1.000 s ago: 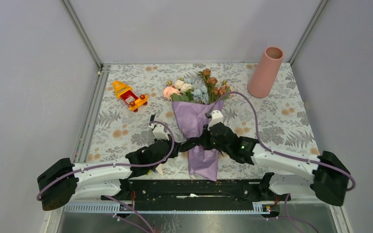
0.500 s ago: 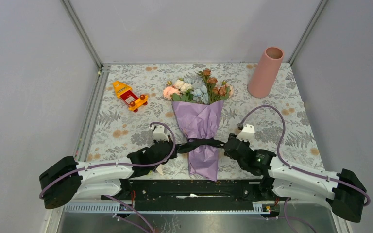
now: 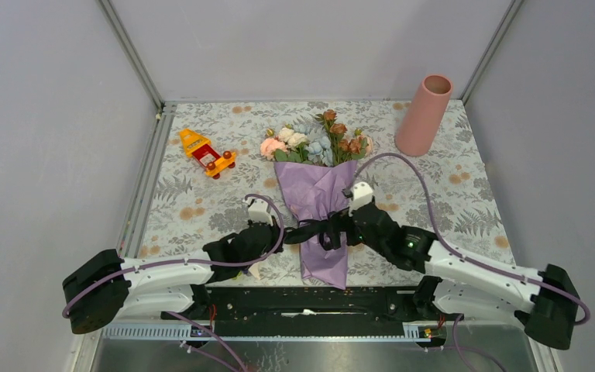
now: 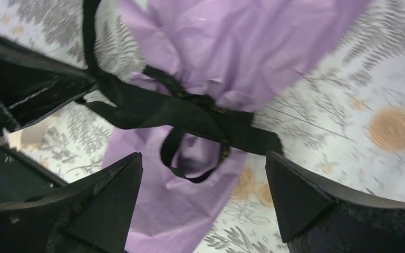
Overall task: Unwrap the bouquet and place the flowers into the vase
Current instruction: Untie the ribbon from the wrapping paper.
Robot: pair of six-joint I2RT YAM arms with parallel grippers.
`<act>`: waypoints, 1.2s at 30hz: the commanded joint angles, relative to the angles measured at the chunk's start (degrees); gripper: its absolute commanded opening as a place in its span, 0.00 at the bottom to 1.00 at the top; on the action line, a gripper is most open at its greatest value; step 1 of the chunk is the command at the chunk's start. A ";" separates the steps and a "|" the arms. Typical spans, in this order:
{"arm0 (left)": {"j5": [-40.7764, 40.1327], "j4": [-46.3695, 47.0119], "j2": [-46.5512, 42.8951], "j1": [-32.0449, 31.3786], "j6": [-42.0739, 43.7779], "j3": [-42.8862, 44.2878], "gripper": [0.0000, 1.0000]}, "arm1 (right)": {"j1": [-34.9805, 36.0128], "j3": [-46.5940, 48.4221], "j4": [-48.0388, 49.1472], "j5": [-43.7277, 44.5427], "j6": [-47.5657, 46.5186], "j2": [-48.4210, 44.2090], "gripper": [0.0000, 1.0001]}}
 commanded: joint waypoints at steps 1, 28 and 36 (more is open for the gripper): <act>1.39 3.52 -0.33 0.44 0.12 2.02 0.00 | -0.49 4.65 8.55 -12.64 -9.25 8.34 0.92; 1.66 5.05 -1.78 0.61 -2.03 0.59 0.00 | -1.02 13.24 10.35 -9.88 -14.89 28.03 0.34; 2.33 4.92 -0.93 1.01 -1.92 1.07 0.00 | -0.85 8.68 14.35 -16.50 -11.14 21.95 0.58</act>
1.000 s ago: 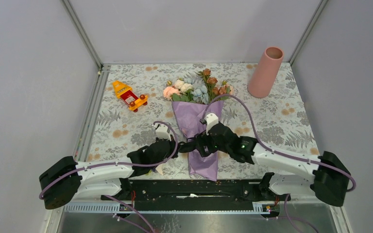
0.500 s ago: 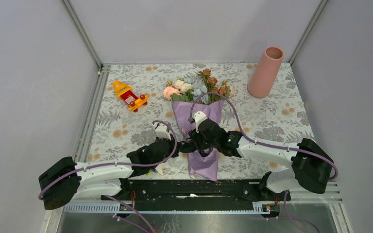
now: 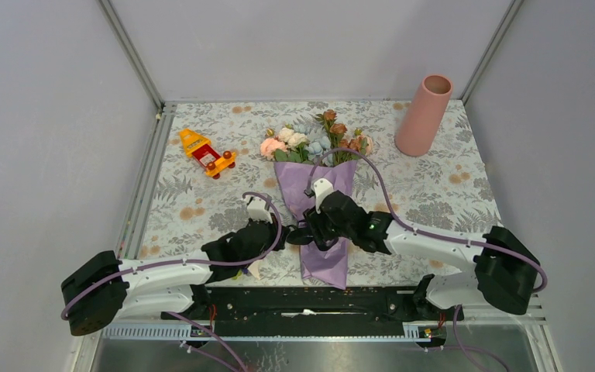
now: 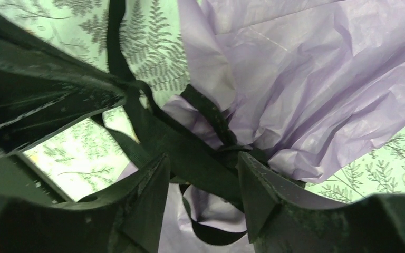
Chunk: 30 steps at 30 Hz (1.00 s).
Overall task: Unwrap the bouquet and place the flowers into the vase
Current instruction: Untie the ribbon from the wrapping paper.
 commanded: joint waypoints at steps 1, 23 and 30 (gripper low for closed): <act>1.07 1.95 0.01 0.52 -0.44 1.20 0.00 | -0.15 -2.54 5.25 -4.96 2.08 -5.19 0.60; 6.53 1.18 1.46 5.01 1.09 4.23 0.00 | 1.53 0.01 3.32 11.53 1.41 -0.06 0.07; 9.47 -0.30 1.95 9.51 2.09 3.01 0.00 | 1.31 -5.21 -4.79 26.03 15.35 -11.68 0.03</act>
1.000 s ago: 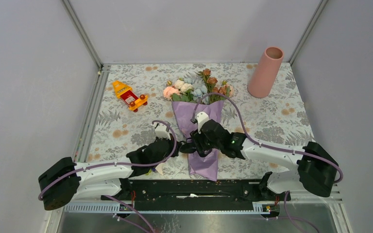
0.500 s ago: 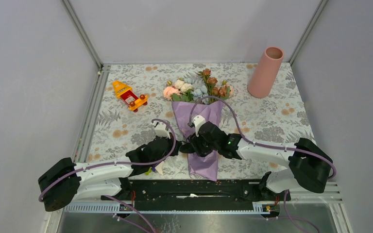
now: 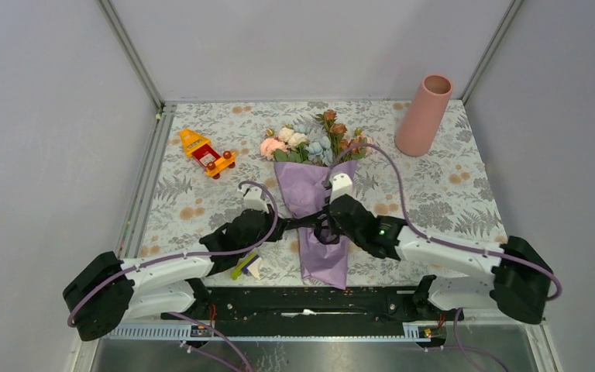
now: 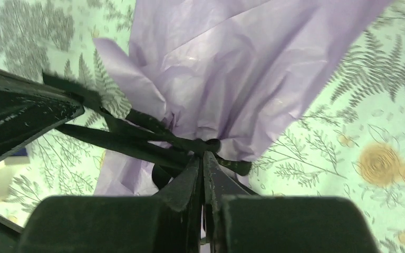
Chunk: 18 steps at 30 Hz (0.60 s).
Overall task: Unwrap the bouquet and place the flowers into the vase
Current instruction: Untie the ribbon from the wrapping paper.
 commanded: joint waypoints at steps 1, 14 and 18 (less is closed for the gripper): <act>2.87 -0.01 0.28 3.07 1.75 0.79 0.00 | -0.10 -3.74 -6.04 13.65 12.79 -8.35 0.05; 5.63 -0.96 4.44 6.53 4.13 1.38 0.00 | -13.63 -21.70 -14.05 14.40 38.27 -25.89 0.05; 5.42 -1.06 5.25 6.60 4.39 1.71 0.00 | -16.19 -24.21 -18.45 17.28 44.33 -32.77 0.07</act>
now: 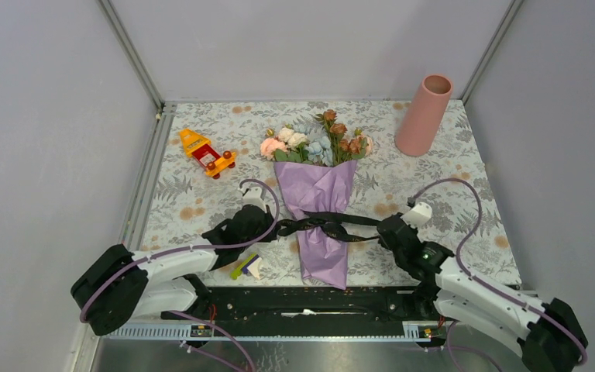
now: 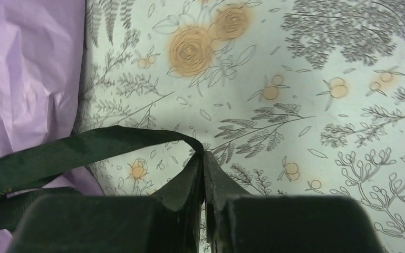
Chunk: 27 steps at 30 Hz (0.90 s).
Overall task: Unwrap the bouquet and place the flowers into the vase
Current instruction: Untie the ribbon from the wrapping paper.
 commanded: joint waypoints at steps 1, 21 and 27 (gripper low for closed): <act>0.78 1.21 0.78 0.47 1.40 1.93 0.00 | -2.40 -1.71 -5.63 5.58 10.82 -6.90 0.08; 3.89 -2.83 -15.18 -3.82 21.43 8.63 0.81 | -2.90 5.03 -18.71 14.52 1.61 -25.01 0.76; 13.82 -1.74 -2.58 -11.18 30.63 17.52 0.78 | -2.90 6.12 -10.81 5.51 -7.49 -21.02 0.84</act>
